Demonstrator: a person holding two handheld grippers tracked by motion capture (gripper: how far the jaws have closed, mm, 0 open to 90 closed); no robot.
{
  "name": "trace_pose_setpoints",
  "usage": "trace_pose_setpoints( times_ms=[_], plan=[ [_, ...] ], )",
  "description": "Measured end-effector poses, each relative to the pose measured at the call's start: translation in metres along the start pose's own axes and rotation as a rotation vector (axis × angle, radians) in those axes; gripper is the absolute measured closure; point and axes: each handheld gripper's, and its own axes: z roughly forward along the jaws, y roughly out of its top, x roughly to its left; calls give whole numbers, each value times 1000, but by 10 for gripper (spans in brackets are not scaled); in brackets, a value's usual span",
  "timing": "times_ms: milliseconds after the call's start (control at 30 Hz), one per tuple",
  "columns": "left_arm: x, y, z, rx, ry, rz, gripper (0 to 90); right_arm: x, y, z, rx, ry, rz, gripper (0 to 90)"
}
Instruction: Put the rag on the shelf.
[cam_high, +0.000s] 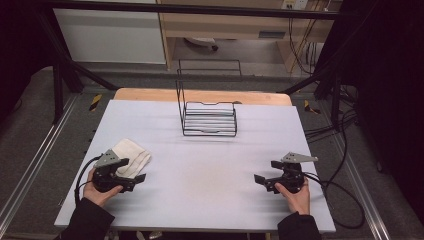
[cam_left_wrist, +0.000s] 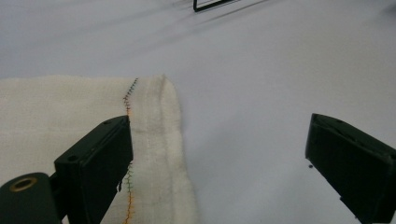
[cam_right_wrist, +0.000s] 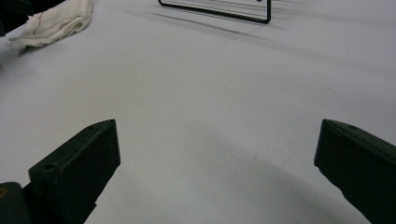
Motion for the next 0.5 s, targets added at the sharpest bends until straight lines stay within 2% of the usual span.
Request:
trace_pose_setpoints(
  times_ms=[500],
  plan=[
    [-3, 3, 1, 8, 4, 1, 69, 0, 0, -1, -3, 1, 7, 9]
  ],
)
